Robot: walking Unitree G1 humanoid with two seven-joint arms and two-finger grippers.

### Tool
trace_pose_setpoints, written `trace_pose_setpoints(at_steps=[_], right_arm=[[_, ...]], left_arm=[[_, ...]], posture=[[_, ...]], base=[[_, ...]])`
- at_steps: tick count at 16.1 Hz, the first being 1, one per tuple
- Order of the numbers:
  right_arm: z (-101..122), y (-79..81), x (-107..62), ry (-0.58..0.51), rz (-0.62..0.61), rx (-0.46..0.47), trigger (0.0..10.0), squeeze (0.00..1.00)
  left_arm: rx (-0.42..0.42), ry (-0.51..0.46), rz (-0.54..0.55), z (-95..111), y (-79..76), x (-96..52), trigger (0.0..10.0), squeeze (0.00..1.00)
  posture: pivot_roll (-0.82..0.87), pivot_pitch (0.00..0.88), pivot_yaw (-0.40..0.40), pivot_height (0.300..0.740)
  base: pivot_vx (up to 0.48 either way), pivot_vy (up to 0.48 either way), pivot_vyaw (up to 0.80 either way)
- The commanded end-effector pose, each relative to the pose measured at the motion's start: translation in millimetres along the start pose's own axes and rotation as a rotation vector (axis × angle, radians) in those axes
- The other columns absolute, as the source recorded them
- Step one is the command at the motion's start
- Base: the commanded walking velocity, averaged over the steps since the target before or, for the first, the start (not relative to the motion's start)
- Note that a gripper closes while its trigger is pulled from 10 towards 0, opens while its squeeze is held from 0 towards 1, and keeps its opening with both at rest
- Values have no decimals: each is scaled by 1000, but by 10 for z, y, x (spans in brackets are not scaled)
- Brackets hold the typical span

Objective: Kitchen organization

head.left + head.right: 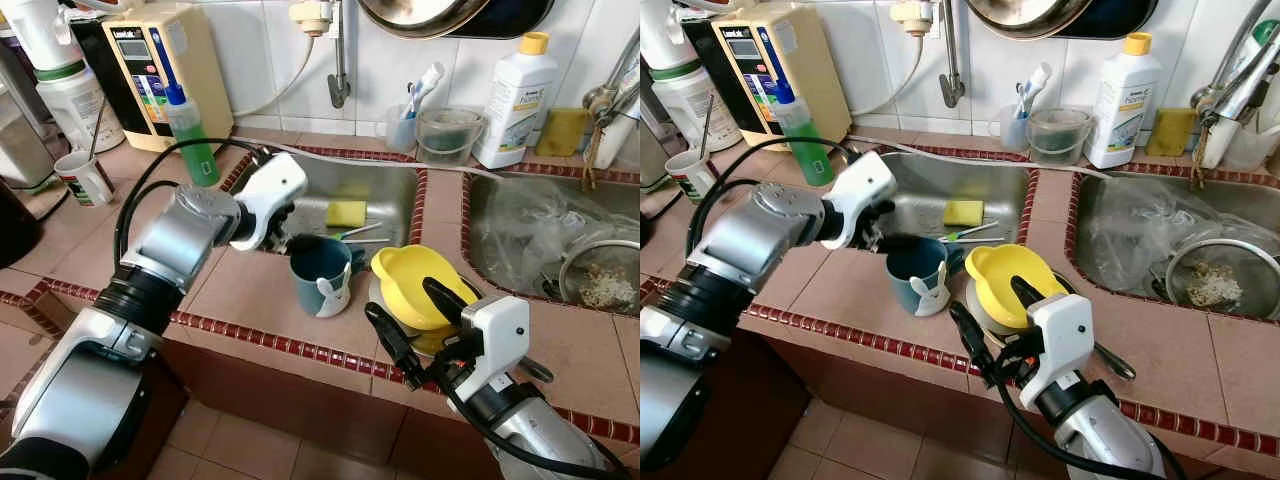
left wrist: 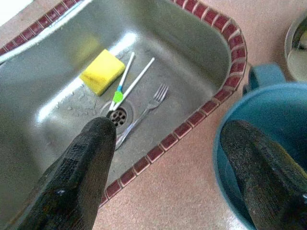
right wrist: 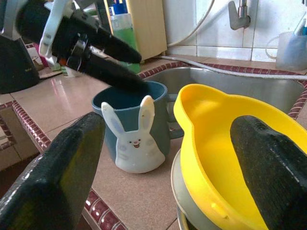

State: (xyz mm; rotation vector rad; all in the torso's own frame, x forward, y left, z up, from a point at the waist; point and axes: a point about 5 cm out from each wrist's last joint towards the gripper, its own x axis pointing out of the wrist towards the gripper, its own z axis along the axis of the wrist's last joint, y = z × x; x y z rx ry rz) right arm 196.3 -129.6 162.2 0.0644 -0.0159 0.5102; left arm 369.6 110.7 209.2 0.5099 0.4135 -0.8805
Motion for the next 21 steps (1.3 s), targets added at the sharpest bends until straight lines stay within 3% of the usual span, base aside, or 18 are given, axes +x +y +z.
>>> trace_pose_setpoints(at_steps=[1,7,8,9,10,21], right_arm=[[42,32,8,-17,13,-1,10000,0],[48,18,15,-22,-2,-2,10000,0],[51,18,21,-25,-6,-1,10000,0],[52,19,23,-27,-8,-2,10000,0],[52,20,26,-29,-10,-2,10000,0],[40,32,46,-36,-17,9,10000,0]], left_arm=[[31,23,-24,-36,-18,-20,10000,0],[82,52,-87,-60,-96,33,10000,0],[104,56,-112,-60,-131,51,8706,0],[115,50,-125,-57,-149,57,3216,0],[134,49,-136,-59,-165,57,0,0],[157,58,-144,-53,-133,11,0,0]], posture=[[-176,2,112,740],[-179,14,124,740],[-178,16,127,740],[-178,16,128,740],[-178,16,129,740],[-164,18,132,740]], base=[[0,0,0],[0,0,0],[0,0,0],[0,0,0],[0,0,0],[0,0,0]])
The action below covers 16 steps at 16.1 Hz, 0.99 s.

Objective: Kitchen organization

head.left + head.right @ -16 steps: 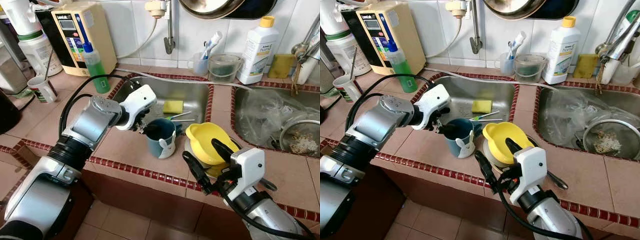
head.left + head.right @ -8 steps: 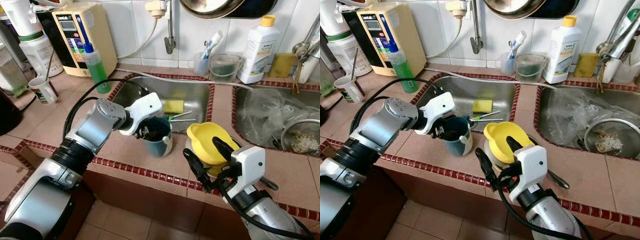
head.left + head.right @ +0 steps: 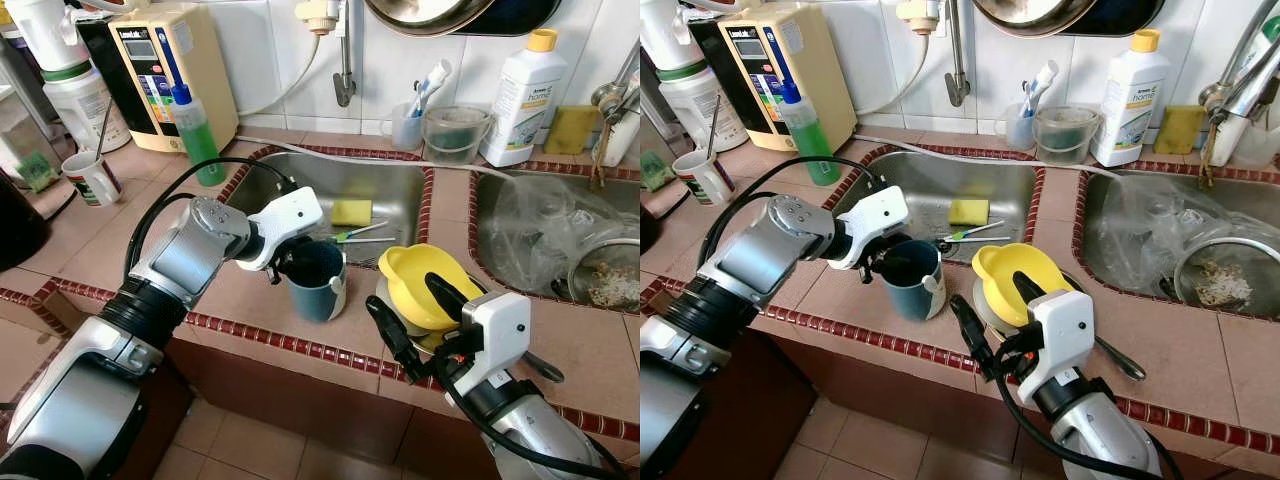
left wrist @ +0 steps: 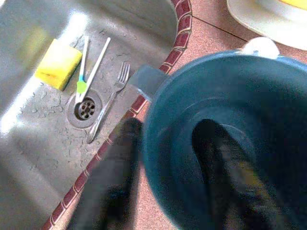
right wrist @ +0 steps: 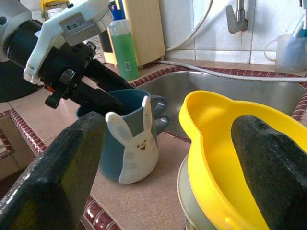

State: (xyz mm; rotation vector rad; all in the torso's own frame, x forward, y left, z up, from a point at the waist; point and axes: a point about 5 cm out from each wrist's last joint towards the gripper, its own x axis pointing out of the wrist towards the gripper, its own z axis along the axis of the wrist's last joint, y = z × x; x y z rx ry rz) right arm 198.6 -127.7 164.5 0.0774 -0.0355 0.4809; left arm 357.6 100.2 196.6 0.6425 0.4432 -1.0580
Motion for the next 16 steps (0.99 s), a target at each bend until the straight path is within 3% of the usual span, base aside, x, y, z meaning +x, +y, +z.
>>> trace_pose_setpoints(at_steps=[1,16], right_arm=[[16,25,18,-12,11,0,10000,0],[38,18,81,-35,29,-1,10000,0]], left_arm=[[5,8,18,-7,44,-60,0,0],[-4,7,46,-38,92,-103,0,0]], posture=[[-163,19,131,740],[-158,0,119,740]], base=[[0,0,0],[0,0,0]])
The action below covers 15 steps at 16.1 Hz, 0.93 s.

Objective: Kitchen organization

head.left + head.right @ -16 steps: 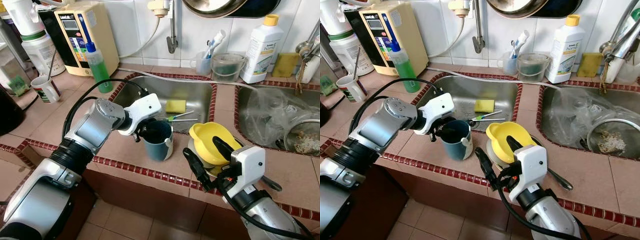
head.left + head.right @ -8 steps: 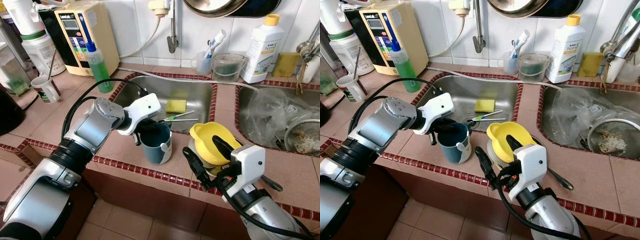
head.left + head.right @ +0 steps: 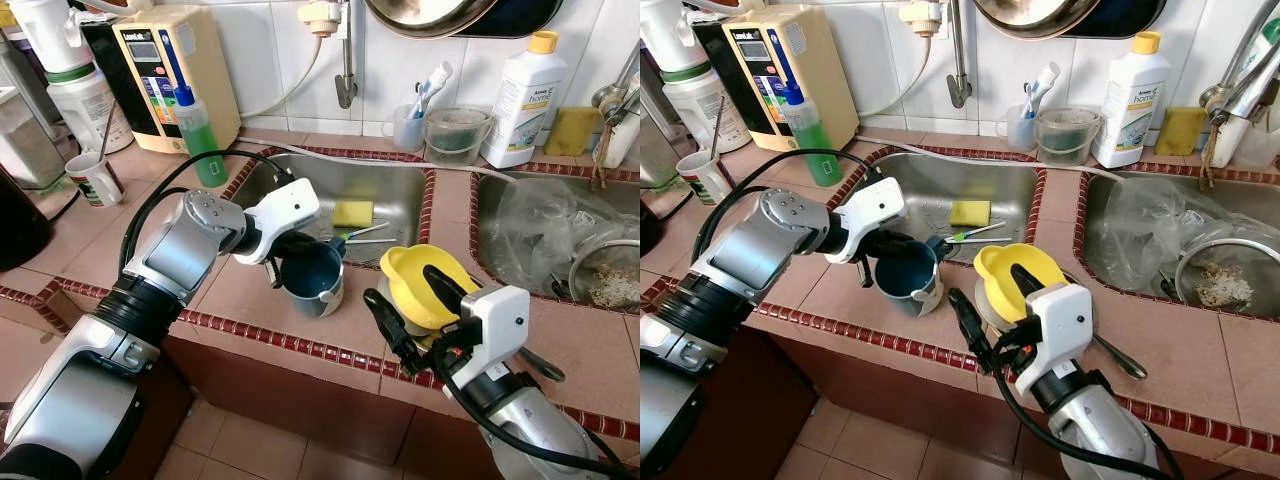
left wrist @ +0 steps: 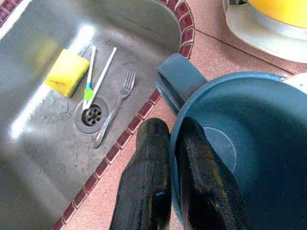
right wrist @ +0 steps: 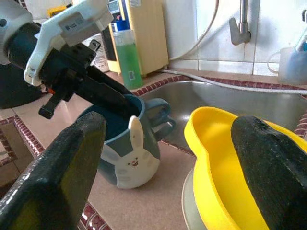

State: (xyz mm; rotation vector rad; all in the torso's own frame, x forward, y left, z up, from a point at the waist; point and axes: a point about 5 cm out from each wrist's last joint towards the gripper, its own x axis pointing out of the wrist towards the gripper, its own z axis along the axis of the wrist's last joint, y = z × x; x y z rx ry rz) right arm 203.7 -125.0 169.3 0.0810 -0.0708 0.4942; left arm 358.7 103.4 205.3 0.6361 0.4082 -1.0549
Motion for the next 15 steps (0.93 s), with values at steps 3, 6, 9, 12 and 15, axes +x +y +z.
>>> trace_pose_setpoints(at_steps=[3,6,9,12,15], right_arm=[[-1,-15,43,-4,20,-7,10000,0],[46,-43,94,-26,32,-14,10000,0],[167,-123,187,-85,24,-29,10000,0],[300,-235,304,-140,-11,-39,10000,0],[437,-301,394,-189,-21,-51,10000,0]], left_arm=[[-24,25,46,-86,60,-41,0,0],[-87,-25,80,-57,116,-80,196,0],[-120,-133,201,50,280,-163,10000,0],[-193,-230,297,104,367,-176,10000,0],[-199,-362,434,149,432,-124,10000,0]], posture=[[-153,0,107,740],[-152,0,95,740],[-152,0,86,740],[-154,0,80,740],[-147,0,64,740]], base=[[0,0,0],[0,0,0],[0,0,0],[0,0,0],[0,0,0]])
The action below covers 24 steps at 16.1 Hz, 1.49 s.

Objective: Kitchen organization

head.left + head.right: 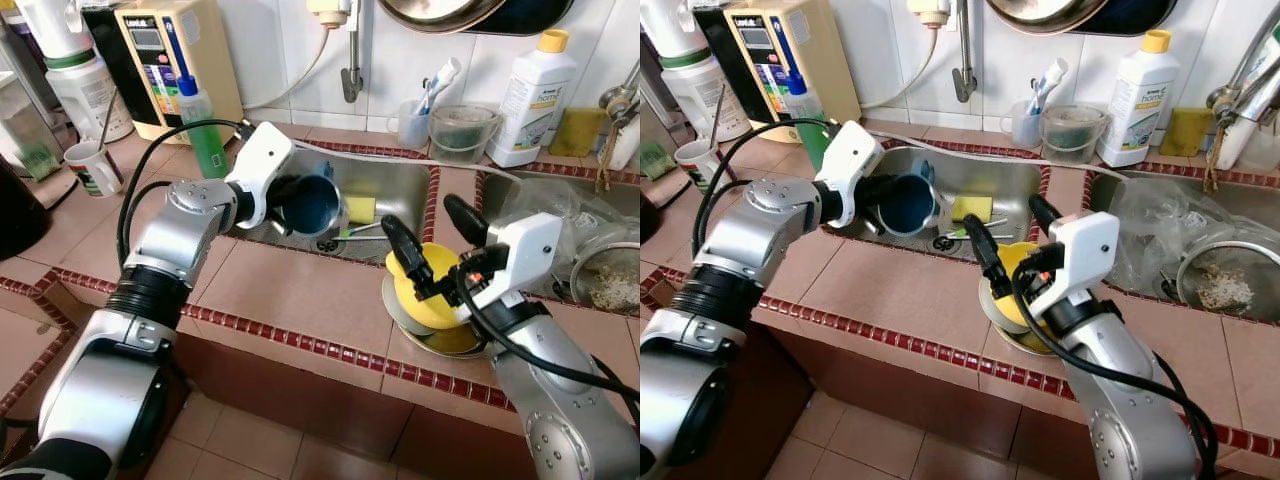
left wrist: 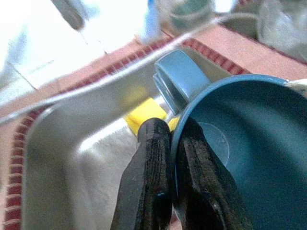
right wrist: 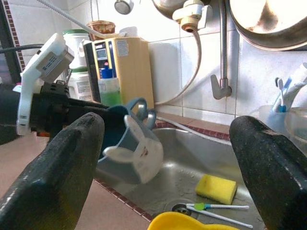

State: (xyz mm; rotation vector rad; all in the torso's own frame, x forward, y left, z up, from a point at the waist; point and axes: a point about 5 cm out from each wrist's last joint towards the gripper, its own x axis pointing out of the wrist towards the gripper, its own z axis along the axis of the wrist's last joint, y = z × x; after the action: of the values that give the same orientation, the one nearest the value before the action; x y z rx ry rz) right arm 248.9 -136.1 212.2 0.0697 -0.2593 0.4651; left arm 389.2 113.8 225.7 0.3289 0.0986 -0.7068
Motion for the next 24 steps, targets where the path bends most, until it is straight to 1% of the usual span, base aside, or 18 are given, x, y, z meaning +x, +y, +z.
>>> trace_pose_setpoints(at_steps=[1,3,4,5,6,8,9,10,12,14,15,17,20,21,22,24], right_arm=[[35,-19,16,-11,-3,4,10000,0],[81,-29,11,-19,-10,-6,10000,0],[138,-46,-21,-31,-37,-24,10000,0],[163,-49,-40,-35,-47,-30,10000,0],[194,-64,-86,-40,-71,-29,10000,0],[233,-64,-146,-45,-108,-26,10000,0],[250,-51,-182,-47,-128,-18,10000,0],[256,-46,-196,-47,-136,-15,10000,0],[291,5,-283,-39,-184,2,10000,0],[296,37,-334,-27,-201,10,10000,0],[288,56,-361,-12,-210,19,10000,0],[300,82,-398,-9,-214,16,10000,0],[327,115,-429,-8,-229,28,10000,0],[350,128,-427,-24,-224,38,10000,0],[361,129,-423,-36,-219,39,10000,0],[397,95,-375,-85,-205,5,10000,0]], left_arm=[[15,-43,32,77,53,5,10000,0],[-9,-66,54,68,33,73,10000,0],[9,-94,55,69,-25,142,10000,0],[29,-114,59,77,-56,171,10000,0],[39,-153,56,113,-110,222,10000,0],[29,-182,46,146,-159,286,10000,0],[31,-178,42,149,-178,316,10000,0],[32,-175,36,145,-186,328,10000,0],[13,-163,14,141,-207,378,10000,0],[9,-181,-7,155,-222,390,10000,0],[-14,-161,-7,133,-232,409,10000,0],[0,-137,-11,110,-265,436,10000,0],[-26,-138,14,134,-254,453,10000,0],[-71,-188,14,208,-212,435,10000,0],[-88,-219,11,243,-189,417,10000,0],[-147,-332,30,337,-59,314,10000,0]], posture=[[-147,0,61,740],[-161,0,62,740],[-181,0,70,740],[-187,0,72,740],[-203,0,82,740],[-217,16,94,740],[-237,41,108,740],[-237,41,108,740],[-265,80,129,740],[-277,99,138,740],[-282,107,143,740],[-291,118,150,740],[-304,129,160,740],[-301,124,162,740],[-298,123,160,740],[-280,99,154,740]], base=[[0,0,0],[0,0,0],[0,0,0],[0,0,0],[0,0,0],[0,0,0],[0,0,0],[0,0,0],[0,0,0],[0,0,0],[0,0,0],[0,0,0],[0,0,0],[0,0,0],[0,0,0],[0,0,0]])
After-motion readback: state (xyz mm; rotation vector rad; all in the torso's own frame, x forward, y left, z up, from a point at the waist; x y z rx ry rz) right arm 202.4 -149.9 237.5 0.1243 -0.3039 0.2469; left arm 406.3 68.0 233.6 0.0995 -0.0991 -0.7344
